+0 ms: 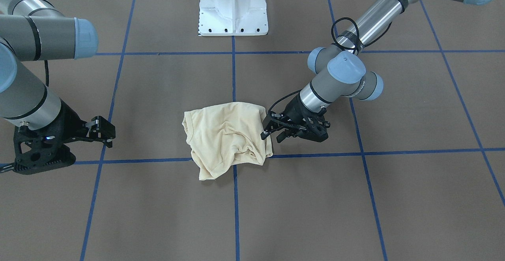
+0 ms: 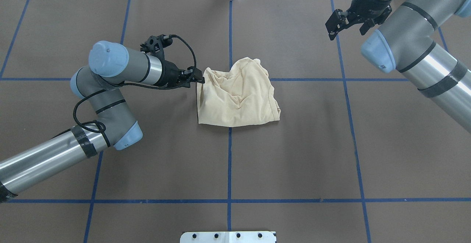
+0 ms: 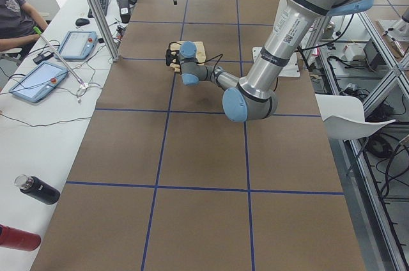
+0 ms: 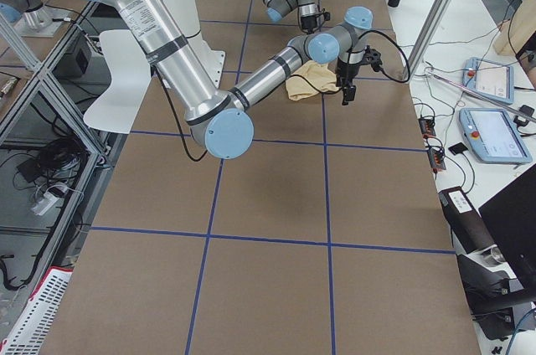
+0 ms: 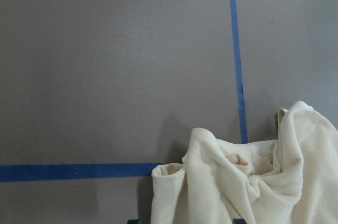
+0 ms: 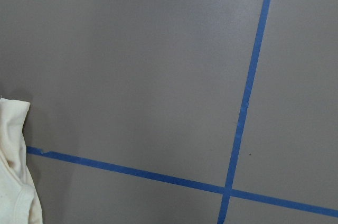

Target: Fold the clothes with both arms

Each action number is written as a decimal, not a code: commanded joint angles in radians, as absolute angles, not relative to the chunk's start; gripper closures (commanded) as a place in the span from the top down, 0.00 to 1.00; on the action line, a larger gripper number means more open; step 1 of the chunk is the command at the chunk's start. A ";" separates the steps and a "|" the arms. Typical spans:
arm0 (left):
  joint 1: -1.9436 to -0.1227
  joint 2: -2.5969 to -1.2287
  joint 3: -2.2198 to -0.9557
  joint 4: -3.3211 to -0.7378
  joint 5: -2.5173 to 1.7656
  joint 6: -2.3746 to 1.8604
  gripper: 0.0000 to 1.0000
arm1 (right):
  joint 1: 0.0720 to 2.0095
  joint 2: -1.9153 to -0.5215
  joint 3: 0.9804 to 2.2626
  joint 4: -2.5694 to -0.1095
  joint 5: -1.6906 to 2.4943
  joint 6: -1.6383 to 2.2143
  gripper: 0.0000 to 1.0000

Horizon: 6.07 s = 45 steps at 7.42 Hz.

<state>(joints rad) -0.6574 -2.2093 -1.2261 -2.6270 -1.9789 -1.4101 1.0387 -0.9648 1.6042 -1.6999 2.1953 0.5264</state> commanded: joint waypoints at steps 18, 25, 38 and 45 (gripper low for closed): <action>-0.785 -2.134 -1.270 -2.547 -2.014 -1.394 0.99 | 1.012 -0.986 1.601 -1.689 2.180 0.529 0.99; -1.230 -1.660 -1.496 -2.534 -2.206 -0.745 1.00 | 1.158 -1.185 1.774 -1.704 2.187 0.365 1.00; -1.505 -1.532 -1.769 -1.702 -2.037 0.049 1.00 | 1.434 -1.468 1.769 -1.816 2.184 -0.183 1.00; -1.508 -1.428 -1.793 -1.585 -2.344 0.106 1.00 | 1.442 -1.517 1.753 -1.827 2.324 -0.163 1.00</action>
